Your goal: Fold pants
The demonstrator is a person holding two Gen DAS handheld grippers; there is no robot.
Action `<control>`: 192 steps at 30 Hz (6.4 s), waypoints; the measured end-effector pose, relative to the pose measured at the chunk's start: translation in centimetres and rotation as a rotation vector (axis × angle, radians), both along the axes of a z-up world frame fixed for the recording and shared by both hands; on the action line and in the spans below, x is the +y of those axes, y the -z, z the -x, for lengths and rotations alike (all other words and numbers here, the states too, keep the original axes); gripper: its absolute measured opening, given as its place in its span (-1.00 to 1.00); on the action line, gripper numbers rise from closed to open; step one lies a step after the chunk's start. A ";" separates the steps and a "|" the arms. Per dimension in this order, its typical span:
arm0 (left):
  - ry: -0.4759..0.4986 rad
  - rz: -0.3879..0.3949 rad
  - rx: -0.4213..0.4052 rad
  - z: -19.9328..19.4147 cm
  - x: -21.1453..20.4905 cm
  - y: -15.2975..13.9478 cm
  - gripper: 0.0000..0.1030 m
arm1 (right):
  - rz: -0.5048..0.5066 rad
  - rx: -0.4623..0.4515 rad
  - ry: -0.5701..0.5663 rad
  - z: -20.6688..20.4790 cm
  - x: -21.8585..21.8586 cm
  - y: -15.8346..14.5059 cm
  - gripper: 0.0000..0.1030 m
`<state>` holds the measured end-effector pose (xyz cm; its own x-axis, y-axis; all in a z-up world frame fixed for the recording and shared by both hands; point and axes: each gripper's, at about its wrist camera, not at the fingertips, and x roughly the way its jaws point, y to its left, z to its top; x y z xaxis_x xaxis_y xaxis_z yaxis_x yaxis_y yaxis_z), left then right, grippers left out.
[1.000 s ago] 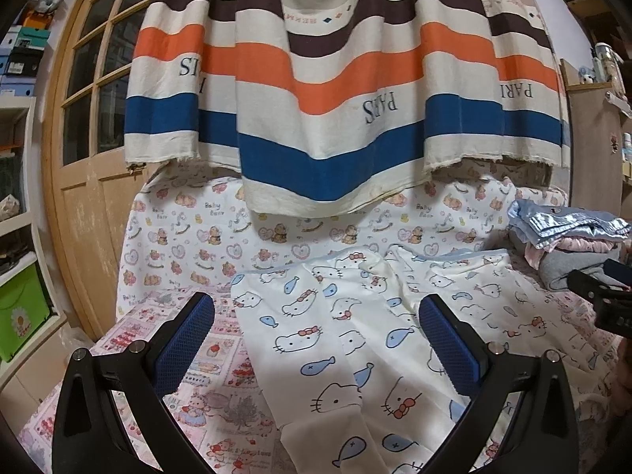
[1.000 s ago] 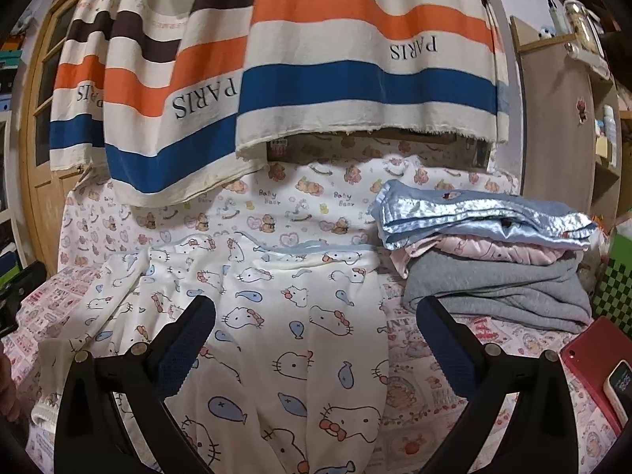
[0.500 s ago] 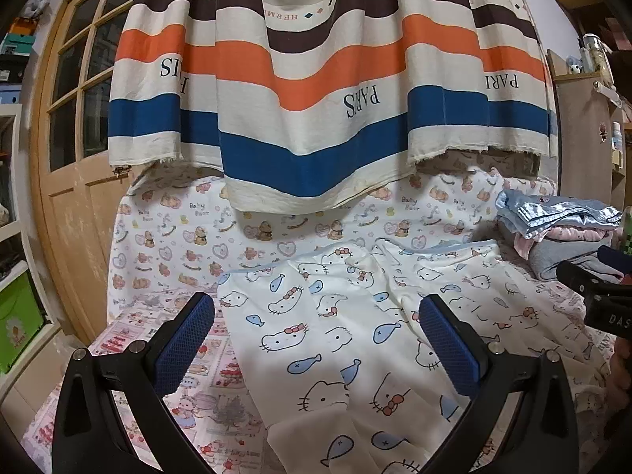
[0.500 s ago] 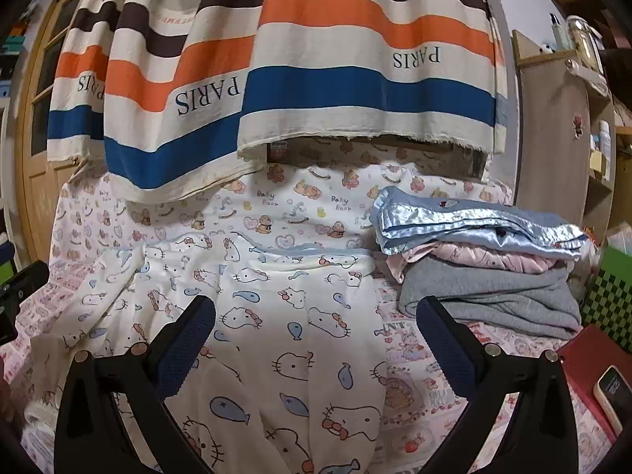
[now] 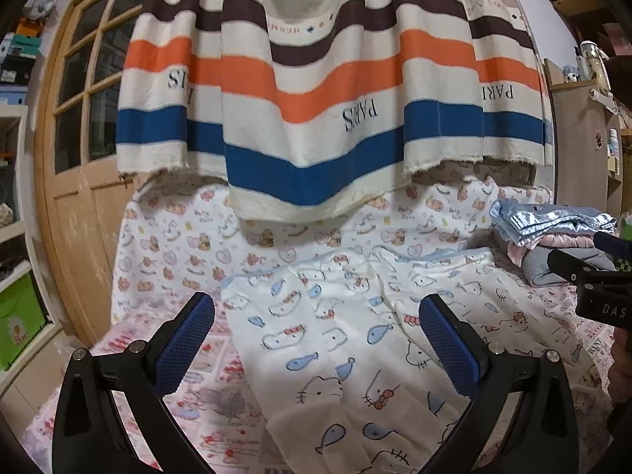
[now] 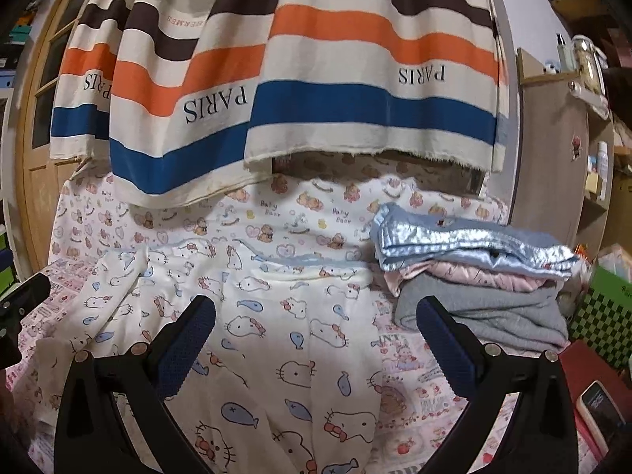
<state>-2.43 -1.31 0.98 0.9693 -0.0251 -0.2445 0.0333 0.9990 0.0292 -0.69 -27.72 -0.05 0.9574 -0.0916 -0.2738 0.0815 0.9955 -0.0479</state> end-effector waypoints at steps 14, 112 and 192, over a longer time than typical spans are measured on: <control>-0.034 -0.035 -0.061 3.2 1.1 -2.6 1.00 | -0.020 -0.018 -0.009 2.0 1.1 -1.7 0.99; -0.267 0.093 0.626 -25.3 22.4 0.2 -0.96 | -0.114 0.323 -0.853 9.7 20.9 3.0 -0.85; -0.120 0.014 0.104 5.4 0.7 -2.9 -0.18 | -0.258 0.456 -0.321 11.9 1.3 9.8 -0.81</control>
<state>-7.80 -0.63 3.88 0.9349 0.0857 -0.3444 -0.0847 0.9962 0.0178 -12.61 -26.39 -9.87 0.7077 0.3057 -0.6370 -0.1963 0.9511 0.2383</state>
